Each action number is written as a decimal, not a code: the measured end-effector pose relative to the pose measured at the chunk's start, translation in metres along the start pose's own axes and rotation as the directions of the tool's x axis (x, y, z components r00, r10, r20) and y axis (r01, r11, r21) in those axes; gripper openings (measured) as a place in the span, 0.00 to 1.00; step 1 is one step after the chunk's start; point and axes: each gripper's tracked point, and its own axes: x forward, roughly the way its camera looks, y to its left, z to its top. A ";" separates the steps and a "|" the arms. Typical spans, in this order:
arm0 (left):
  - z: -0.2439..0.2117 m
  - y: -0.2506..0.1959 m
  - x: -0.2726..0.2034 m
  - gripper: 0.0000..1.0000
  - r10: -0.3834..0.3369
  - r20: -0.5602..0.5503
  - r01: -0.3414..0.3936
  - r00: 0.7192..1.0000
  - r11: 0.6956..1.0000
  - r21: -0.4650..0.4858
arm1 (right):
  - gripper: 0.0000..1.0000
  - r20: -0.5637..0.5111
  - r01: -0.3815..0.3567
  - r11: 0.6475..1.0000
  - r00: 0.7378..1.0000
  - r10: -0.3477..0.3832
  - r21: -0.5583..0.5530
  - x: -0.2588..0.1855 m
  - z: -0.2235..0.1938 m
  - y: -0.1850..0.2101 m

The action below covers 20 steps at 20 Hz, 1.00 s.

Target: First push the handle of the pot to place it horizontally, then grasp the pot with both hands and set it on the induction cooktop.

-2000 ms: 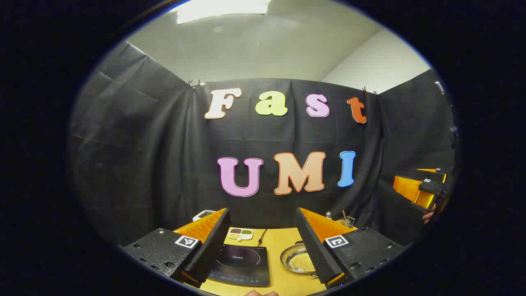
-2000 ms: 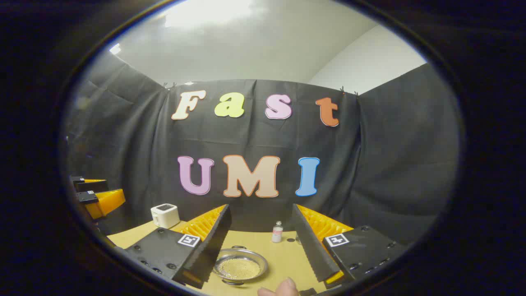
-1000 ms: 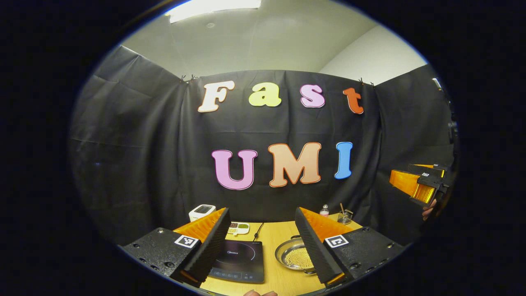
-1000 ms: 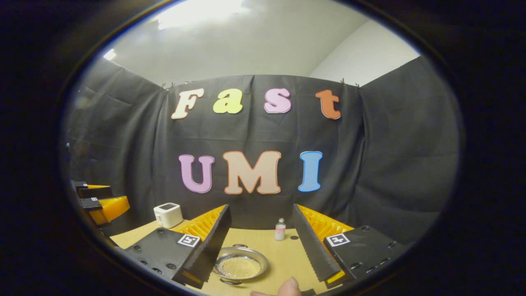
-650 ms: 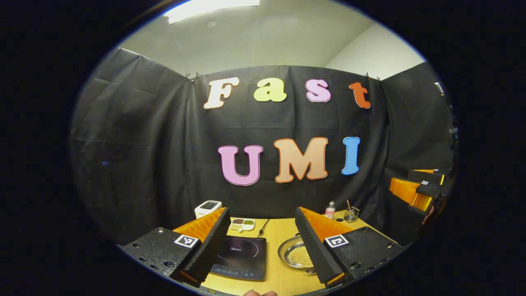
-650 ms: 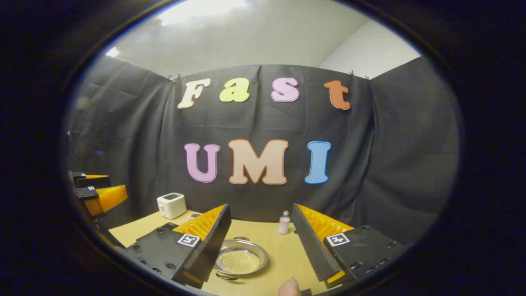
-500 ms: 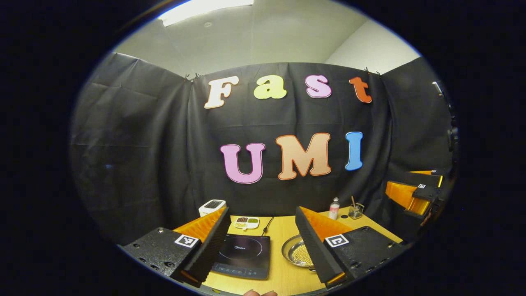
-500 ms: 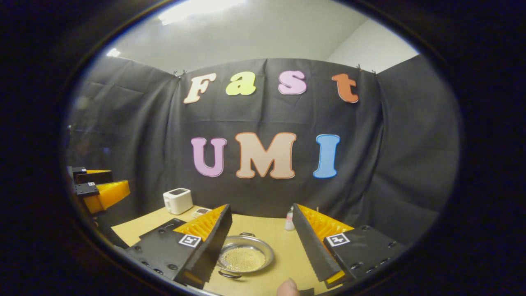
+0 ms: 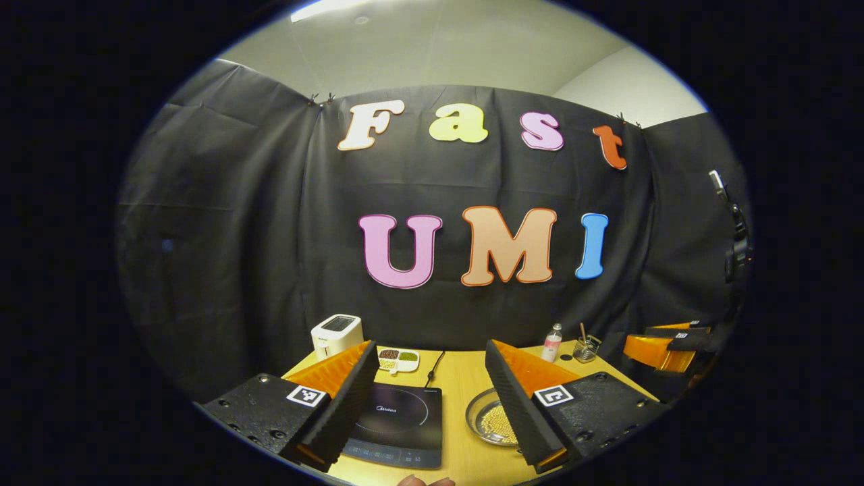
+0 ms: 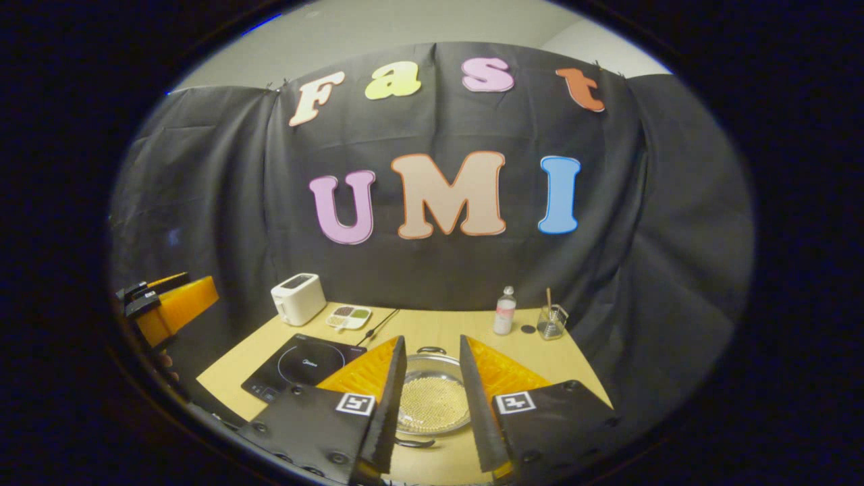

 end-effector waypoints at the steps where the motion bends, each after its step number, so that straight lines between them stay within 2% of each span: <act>1: -0.002 0.005 0.008 0.96 -0.015 -0.005 0.015 1.000 1.000 -0.006 | 0.47 -0.027 -0.004 1.000 1.000 0.004 0.008 0.008 -0.009 0.010; 2: -0.005 0.010 0.016 0.93 -0.033 -0.008 0.033 0.999 0.999 -0.005 | 0.33 -0.061 -0.006 1.000 0.998 0.007 0.011 0.015 -0.021 0.017; 4: -0.015 0.018 0.030 0.96 -0.068 -0.028 0.069 0.997 0.998 0.002 | 0.24 -0.123 0.003 1.000 0.992 -0.003 0.004 0.026 -0.044 0.030; 6: -0.022 0.025 0.040 0.93 -0.106 -0.047 0.105 0.993 0.994 -0.009 | 0.24 -0.175 0.001 1.000 0.985 0.000 0.004 0.035 -0.064 0.044; 7: -0.025 0.028 0.044 0.93 -0.120 -0.055 0.119 0.991 0.993 -0.020 | 0.29 -0.199 -0.007 1.000 0.980 0.008 0.009 0.040 -0.075 0.052; 8: -0.031 0.032 0.049 0.96 -0.129 -0.070 0.127 0.989 0.992 -0.027 | 0.24 -0.234 0.002 1.000 0.972 0.000 0.007 0.046 -0.086 0.056; 9: -0.036 0.038 0.052 0.96 -0.129 -0.084 0.126 0.988 0.991 -0.031 | 0.23 -0.273 0.013 1.000 0.962 -0.010 0.008 0.061 -0.100 0.056; 10: -0.038 0.043 0.054 0.96 -0.125 -0.092 0.123 0.988 0.992 -0.035 | 0.08 -0.309 -0.003 0.999 0.951 0.013 0.034 0.058 -0.111 0.063; 13: -0.041 0.057 0.061 0.96 -0.094 -0.095 0.089 0.991 0.995 -0.052 | 0.10 -0.406 -0.049 0.991 0.909 0.097 0.127 0.066 -0.147 0.082; 14: -0.049 0.063 0.063 0.92 -0.074 -0.117 0.068 0.990 0.996 -0.053 | 0.00 -0.448 -0.051 0.988 0.887 0.111 0.145 0.064 -0.161 0.081; 15: -0.050 0.065 0.063 0.96 -0.064 -0.122 0.056 0.991 0.996 -0.062 | 0.05 -0.465 -0.055 0.986 0.877 0.122 0.155 0.070 -0.168 0.080; 17: -0.047 0.064 0.063 0.96 -0.058 -0.119 0.050 0.991 0.996 -0.068 | 0.02 -0.494 -0.069 0.985 0.858 0.139 0.157 0.074 -0.180 0.079; 18: -0.052 0.067 0.064 0.96 -0.047 -0.125 0.040 0.991 0.998 -0.058 | 0.00 -0.519 -0.082 0.983 0.840 0.155 0.161 0.077 -0.187 0.081; 20: -0.053 0.070 0.067 0.96 -0.030 -0.129 0.022 0.991 0.998 -0.060 | 0.03 -0.555 -0.076 0.985 0.818 0.151 0.157 0.079 -0.205 0.076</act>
